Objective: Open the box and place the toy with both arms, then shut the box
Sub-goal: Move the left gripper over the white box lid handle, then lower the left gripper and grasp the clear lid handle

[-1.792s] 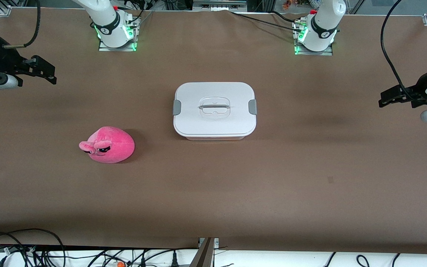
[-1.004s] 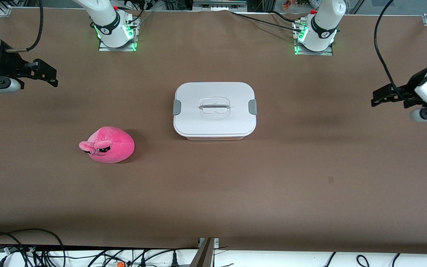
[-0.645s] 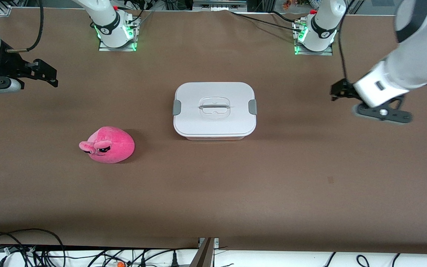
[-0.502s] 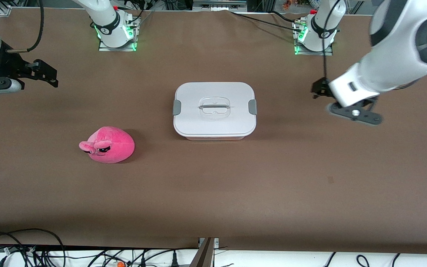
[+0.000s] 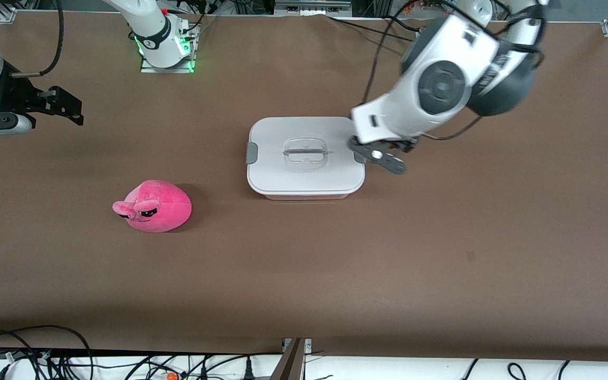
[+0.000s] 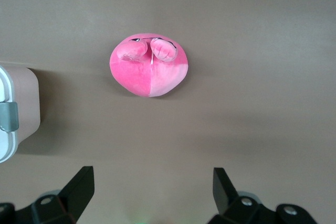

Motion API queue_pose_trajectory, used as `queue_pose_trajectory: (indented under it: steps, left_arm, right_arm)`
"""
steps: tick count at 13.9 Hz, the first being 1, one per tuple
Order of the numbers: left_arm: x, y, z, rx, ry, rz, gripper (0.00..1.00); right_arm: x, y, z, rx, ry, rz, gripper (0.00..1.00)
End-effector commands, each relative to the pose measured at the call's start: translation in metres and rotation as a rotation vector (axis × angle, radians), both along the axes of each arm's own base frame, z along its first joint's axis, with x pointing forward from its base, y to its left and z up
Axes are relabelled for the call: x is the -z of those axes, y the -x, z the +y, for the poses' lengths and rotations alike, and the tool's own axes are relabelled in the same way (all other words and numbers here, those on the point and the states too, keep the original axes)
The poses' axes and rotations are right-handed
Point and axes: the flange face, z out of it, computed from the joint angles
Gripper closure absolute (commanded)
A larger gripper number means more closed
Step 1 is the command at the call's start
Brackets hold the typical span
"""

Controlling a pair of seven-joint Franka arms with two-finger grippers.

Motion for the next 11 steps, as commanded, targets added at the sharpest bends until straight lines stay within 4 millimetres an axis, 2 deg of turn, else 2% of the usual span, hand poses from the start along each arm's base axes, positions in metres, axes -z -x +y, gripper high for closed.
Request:
queue_pose_trajectory:
  steps: [1,3,5,9,11]
  left_arm:
    - [0.023,0.025,-0.069,0.201,-0.035,-0.121,0.0]
    - [0.046,0.031,-0.095,0.375,-0.022,-0.175,0.0]
    - [0.062,0.036,-0.109,0.537,-0.012,-0.207,0.0]
    - [0.089,0.03,-0.12,0.789,0.019,-0.273,0.0]
    - [0.101,0.036,-0.129,0.852,0.026,-0.267,0.0]
  right_arm:
    - [-0.005,-0.001,0.0,-0.006,0.014,-0.008,0.0]
    - [-0.006,-0.001,-0.002,-0.003,0.014,-0.01,0.0]
    - [-0.006,-0.001,-0.001,-0.005,0.013,-0.012,0.0]
    - [-0.007,-0.001,0.002,-0.009,0.013,-0.015,0.0]
    - [-0.007,-0.001,0.001,-0.008,0.013,-0.016,0.0]
